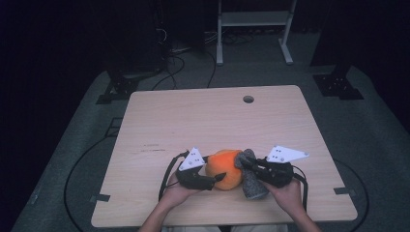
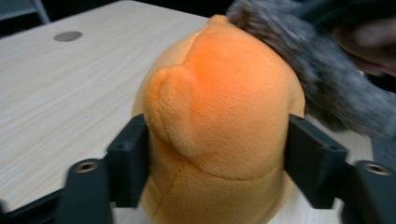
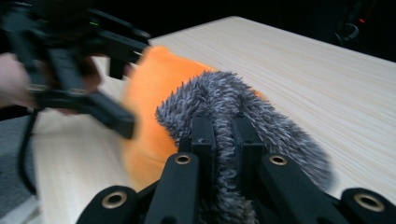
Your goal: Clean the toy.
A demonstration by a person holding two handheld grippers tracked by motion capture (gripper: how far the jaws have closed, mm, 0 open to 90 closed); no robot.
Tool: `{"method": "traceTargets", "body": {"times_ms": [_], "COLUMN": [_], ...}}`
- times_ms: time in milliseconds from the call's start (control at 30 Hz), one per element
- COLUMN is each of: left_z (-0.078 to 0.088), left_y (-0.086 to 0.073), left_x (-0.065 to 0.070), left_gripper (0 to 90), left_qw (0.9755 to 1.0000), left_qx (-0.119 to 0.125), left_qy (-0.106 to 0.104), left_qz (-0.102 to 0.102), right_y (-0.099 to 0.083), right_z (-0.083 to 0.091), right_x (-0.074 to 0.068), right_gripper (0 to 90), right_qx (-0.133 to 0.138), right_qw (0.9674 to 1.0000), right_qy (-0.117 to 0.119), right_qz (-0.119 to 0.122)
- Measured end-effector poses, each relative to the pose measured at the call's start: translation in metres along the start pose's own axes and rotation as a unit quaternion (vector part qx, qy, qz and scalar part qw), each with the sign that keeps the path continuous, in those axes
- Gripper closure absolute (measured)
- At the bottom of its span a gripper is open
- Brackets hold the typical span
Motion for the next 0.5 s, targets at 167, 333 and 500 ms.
{"method": "traceTargets", "body": {"times_ms": [167,333,500], "left_z": [0.001,0.000,-0.003], "left_y": [0.002,0.001,0.002], "left_x": [0.003,0.008,0.008], "left_gripper": [36.6,37.8,20.6], "left_qw": [1.0000,0.9997,0.9994], "left_qx": [-0.002,-0.004,0.000], "left_qy": [0.002,-0.014,-0.025], "left_qz": [-0.008,-0.022,-0.024], "right_y": [0.011,0.007,-0.001], "right_z": [-0.004,0.002,0.007], "right_x": [-0.023,0.000,0.013], "right_gripper": [81.3,81.3,81.3], "right_qx": [0.004,0.005,-0.005], "right_qw": [0.9985,0.9998,0.9999], "right_qy": [0.023,0.000,-0.012], "right_qz": [0.049,0.017,-0.001]}}
Point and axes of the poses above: each handheld gripper's, and its own axes: z roughly backward along the jaws, y roughly out of its top, x roughly to its right, the point moved 3 cm from there along -z, roughly forward along the jaws, and after that the axes turned 1 degree about -x, right-handed, at the moved point
